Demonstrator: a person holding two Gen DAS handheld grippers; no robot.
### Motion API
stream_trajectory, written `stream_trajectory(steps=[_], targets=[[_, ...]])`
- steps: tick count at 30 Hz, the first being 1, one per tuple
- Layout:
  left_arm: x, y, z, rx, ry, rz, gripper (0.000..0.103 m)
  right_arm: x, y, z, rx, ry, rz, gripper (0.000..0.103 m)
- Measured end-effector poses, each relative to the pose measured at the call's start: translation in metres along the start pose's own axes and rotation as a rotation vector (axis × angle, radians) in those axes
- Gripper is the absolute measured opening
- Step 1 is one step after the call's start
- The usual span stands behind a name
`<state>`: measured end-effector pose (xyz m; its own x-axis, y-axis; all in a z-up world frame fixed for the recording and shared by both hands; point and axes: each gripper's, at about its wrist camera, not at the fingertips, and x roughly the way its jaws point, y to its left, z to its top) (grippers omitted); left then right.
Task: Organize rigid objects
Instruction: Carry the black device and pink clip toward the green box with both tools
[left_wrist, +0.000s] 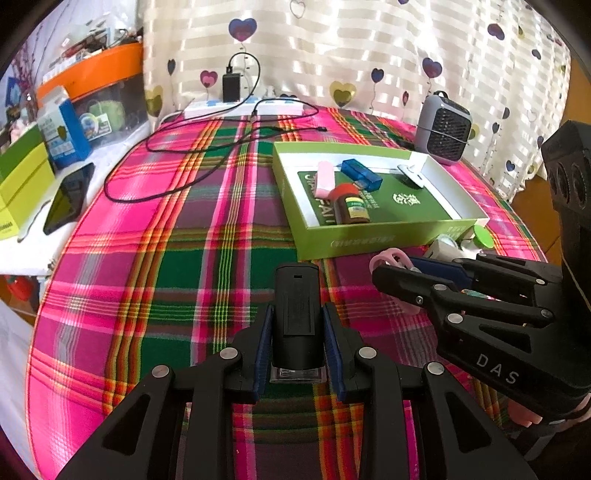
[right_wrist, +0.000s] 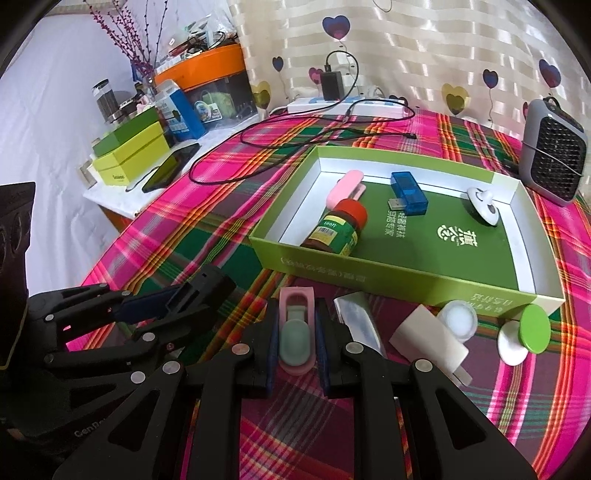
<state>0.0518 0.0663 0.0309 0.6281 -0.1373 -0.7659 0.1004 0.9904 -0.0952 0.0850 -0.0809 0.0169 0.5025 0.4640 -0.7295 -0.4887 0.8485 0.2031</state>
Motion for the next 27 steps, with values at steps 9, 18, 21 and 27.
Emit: stream_trajectory(steps=[9,18,21,27], targets=[[-0.010,-0.015,0.011,0.025,-0.024,-0.014,0.026,-0.017,-0.010,0.004,0.023,-0.027,-0.016,0.018],[-0.011,-0.027,0.020,0.040,-0.034,-0.026,0.026,-0.029,-0.018,0.007,0.032,-0.046,-0.036,0.018],[-0.009,-0.031,0.023,0.044,-0.033,-0.032,0.026,-0.032,-0.020,0.008,0.038,-0.051,-0.040,0.018],[-0.007,-0.037,0.028,0.051,-0.038,-0.040,0.026,-0.036,-0.026,0.009,0.047,-0.058,-0.050,0.018]])
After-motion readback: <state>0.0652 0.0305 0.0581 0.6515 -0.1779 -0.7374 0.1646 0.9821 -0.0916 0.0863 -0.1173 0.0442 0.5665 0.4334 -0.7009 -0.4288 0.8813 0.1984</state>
